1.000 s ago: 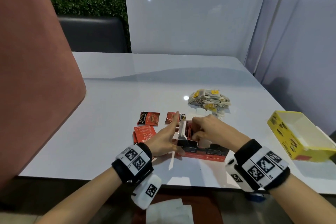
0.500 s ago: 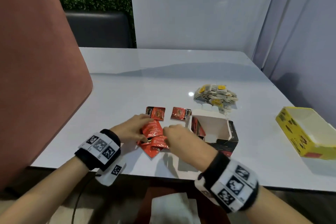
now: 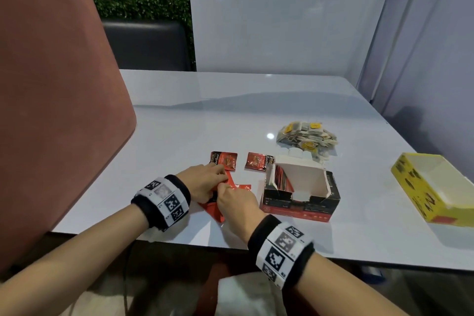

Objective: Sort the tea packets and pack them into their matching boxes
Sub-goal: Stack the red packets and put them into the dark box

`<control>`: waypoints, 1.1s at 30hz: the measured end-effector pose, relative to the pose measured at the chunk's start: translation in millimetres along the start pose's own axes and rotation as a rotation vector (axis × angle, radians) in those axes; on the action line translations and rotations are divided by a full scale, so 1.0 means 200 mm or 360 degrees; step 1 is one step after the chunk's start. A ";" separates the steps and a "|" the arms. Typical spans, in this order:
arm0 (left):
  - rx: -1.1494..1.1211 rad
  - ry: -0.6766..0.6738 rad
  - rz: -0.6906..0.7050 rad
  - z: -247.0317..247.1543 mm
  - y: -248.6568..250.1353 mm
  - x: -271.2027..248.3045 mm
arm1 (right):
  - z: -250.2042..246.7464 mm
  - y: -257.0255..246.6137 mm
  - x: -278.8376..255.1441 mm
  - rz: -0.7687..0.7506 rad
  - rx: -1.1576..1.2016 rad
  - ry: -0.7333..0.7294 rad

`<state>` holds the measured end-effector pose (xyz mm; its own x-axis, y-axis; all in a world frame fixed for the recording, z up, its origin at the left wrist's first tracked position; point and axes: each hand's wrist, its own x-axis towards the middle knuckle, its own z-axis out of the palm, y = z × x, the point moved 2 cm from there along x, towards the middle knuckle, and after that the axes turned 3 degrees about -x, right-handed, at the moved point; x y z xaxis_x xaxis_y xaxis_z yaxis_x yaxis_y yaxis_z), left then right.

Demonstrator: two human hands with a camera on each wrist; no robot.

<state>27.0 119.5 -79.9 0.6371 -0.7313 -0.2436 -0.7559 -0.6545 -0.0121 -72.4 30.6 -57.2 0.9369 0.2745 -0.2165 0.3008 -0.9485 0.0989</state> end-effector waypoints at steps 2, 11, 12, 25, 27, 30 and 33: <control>-0.0094 0.0112 -0.0022 -0.02 -0.01 0.01 | -0.01 0.02 0.00 0.0082 0.0061 0.0099; -0.1791 0.0996 -0.0576 -0.22 -0.27 -0.24 | -0.21 0.24 -0.10 0.0387 0.1053 0.1018; -0.1942 0.1062 -0.0628 -0.21 -0.25 -0.28 | -0.21 0.26 -0.11 0.0403 0.1334 0.1160; -0.2685 0.1178 -0.0578 -0.02 0.04 -0.35 | -0.03 0.07 -0.01 0.0455 0.2079 0.1265; -0.2848 0.1212 -0.0603 -0.01 0.05 -0.35 | -0.03 0.07 0.00 0.0438 0.2069 0.1208; -0.2977 0.1263 -0.0564 -0.01 0.04 -0.36 | -0.05 0.03 0.02 0.0372 0.2063 0.1084; -0.2915 0.1330 -0.0584 -0.01 0.03 -0.37 | -0.09 0.00 0.05 0.0255 0.1891 0.1037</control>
<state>-24.8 168.4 -60.4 0.9951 -0.0910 -0.0396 0.0606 0.2405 0.9688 -60.1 36.0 -41.2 0.9596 -0.1398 0.2442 0.1585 -0.4486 -0.8796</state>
